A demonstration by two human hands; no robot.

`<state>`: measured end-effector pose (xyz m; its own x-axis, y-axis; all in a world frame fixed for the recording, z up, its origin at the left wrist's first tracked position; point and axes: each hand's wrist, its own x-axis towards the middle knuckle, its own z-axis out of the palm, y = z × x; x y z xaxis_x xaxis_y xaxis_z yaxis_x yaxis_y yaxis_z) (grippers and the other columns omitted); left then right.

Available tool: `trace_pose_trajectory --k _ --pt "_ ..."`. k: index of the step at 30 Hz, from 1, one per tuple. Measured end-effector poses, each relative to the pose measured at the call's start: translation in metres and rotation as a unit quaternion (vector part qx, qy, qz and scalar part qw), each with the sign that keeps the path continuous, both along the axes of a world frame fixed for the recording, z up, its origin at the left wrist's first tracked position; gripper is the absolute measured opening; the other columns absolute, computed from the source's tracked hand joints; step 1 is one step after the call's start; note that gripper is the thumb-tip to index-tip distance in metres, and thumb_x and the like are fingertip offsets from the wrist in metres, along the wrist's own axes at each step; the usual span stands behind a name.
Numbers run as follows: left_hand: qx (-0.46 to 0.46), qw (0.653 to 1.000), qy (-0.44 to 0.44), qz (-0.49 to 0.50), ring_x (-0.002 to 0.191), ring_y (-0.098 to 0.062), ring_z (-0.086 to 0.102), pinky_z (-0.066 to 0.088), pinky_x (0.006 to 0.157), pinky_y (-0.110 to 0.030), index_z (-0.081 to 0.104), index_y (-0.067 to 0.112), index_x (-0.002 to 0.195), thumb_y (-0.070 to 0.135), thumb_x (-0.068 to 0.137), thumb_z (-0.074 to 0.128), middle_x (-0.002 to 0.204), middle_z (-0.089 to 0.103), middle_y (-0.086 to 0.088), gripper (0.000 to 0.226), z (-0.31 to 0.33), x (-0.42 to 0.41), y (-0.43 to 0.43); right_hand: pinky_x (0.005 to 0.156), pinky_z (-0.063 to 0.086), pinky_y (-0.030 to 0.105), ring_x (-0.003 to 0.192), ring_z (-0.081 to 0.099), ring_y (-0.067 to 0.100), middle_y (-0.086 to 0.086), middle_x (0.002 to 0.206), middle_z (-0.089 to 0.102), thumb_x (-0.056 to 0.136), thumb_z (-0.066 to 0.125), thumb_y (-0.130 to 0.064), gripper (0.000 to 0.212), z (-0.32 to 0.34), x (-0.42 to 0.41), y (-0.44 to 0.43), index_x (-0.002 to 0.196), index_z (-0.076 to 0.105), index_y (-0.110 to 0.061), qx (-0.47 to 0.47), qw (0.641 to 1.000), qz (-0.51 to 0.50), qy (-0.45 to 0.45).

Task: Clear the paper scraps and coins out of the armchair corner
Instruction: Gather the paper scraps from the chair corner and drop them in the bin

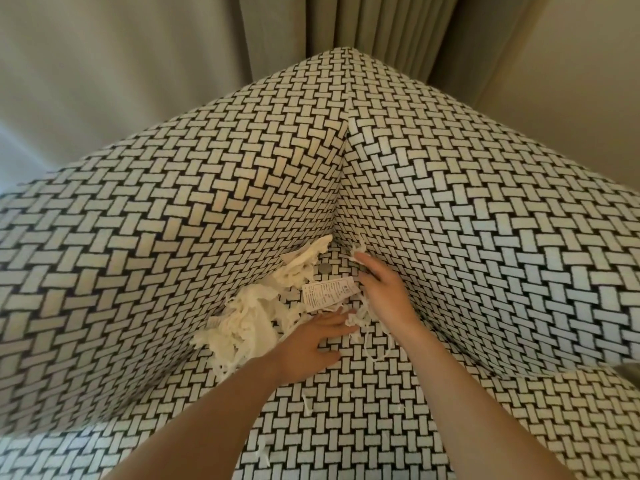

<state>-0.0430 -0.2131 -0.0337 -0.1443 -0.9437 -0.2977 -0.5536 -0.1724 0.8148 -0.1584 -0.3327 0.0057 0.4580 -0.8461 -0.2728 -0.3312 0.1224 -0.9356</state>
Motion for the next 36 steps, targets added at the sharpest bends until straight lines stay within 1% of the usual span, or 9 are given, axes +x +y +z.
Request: trace_pose_trajectory --k 2,5,10,14,19,23,27,32,36 --pt "0.005 1.000 0.001 0.004 0.133 0.012 0.005 -0.003 0.108 -0.009 0.039 0.031 0.140 0.005 0.090 0.055 0.129 0.009 0.042 0.058 0.001 0.000 0.000 0.088 0.045 0.020 0.107 0.054 0.008 -0.007 0.127 0.053 0.091 0.049 -0.002 0.040 0.001 -0.015 0.006 0.127 0.058 -0.018 -0.034 0.999 -0.020 0.025" --pt "0.007 1.000 0.000 0.019 0.132 0.010 0.007 -0.002 0.107 -0.010 0.040 0.029 0.139 0.002 0.089 0.054 0.132 0.011 0.034 0.058 0.004 -0.002 0.000 0.106 0.037 0.030 0.124 0.047 0.013 -0.001 0.133 0.052 0.086 0.059 -0.007 0.043 -0.004 -0.036 0.018 0.128 0.056 -0.017 -0.100 0.987 0.005 0.129" --pt "0.015 0.998 -0.040 0.043 0.141 -0.003 0.013 0.001 0.106 -0.011 0.042 0.028 0.139 0.004 0.088 0.054 0.147 0.025 0.015 0.058 0.011 -0.010 -0.001 0.113 0.016 0.033 0.140 0.017 0.023 -0.006 0.154 0.019 0.084 0.065 -0.028 0.082 -0.007 -0.050 0.037 0.150 0.016 -0.024 -0.159 0.929 0.170 0.289" --pt "0.006 0.993 -0.065 0.096 0.142 -0.008 0.019 0.006 0.107 -0.011 0.046 0.019 0.138 0.006 0.090 0.052 0.152 0.029 0.001 0.050 0.020 -0.021 -0.004 0.113 0.024 0.042 0.139 0.019 0.028 -0.003 0.155 0.020 0.092 0.053 -0.036 0.066 -0.010 -0.040 0.042 0.149 0.022 -0.023 -0.217 0.875 0.176 0.396" --pt "-0.021 0.977 -0.033 0.210 0.123 -0.014 0.050 0.033 0.107 -0.020 0.064 0.012 0.120 0.003 0.090 0.052 0.131 0.057 -0.001 0.034 0.031 -0.024 -0.002 0.089 0.040 0.024 0.110 0.050 0.022 0.004 0.114 0.061 0.090 0.057 -0.013 0.024 -0.012 -0.026 0.050 0.114 0.062 -0.011 -0.278 0.908 0.051 0.308" --pt "-0.029 0.943 0.014 0.331 0.106 -0.008 0.058 0.039 0.093 -0.012 0.071 0.014 0.106 0.003 0.087 0.056 0.113 0.067 0.002 0.027 0.039 -0.025 0.002 0.061 0.042 0.014 0.073 0.059 0.014 0.000 0.081 0.063 0.090 0.059 -0.012 0.008 -0.007 -0.021 0.059 0.091 0.067 -0.011 -0.227 0.947 0.005 0.227" --pt "-0.054 0.915 0.004 0.400 0.088 -0.003 0.060 0.046 0.084 -0.013 0.072 0.016 0.095 0.004 0.087 0.059 0.097 0.069 0.005 0.019 0.042 -0.021 0.012 0.049 0.037 0.011 0.052 0.044 0.001 -0.008 0.064 0.055 0.089 0.062 -0.014 0.006 0.000 -0.023 0.068 0.086 0.067 -0.013 -0.192 0.967 -0.002 0.169" --pt "-0.127 0.920 -0.081 0.362 0.085 -0.002 0.056 0.040 0.075 -0.003 0.071 0.014 0.094 0.001 0.086 0.060 0.096 0.065 0.005 0.018 0.046 -0.012 0.038 0.052 0.042 0.012 0.064 0.059 0.011 -0.005 0.076 0.064 0.088 0.063 -0.015 0.006 0.012 -0.023 0.083 0.088 0.062 -0.020 -0.131 0.984 0.027 0.118" --pt "-0.158 0.929 -0.149 0.300 0.092 -0.005 0.056 0.044 0.088 -0.011 0.071 0.012 0.099 0.000 0.086 0.060 0.111 0.060 0.002 0.021 0.046 -0.006 0.060 0.062 0.049 0.016 0.075 0.064 0.007 -0.004 0.086 0.066 0.087 0.064 -0.013 0.035 0.022 -0.019 0.098 0.118 0.051 -0.022 -0.079 0.987 0.076 0.120"
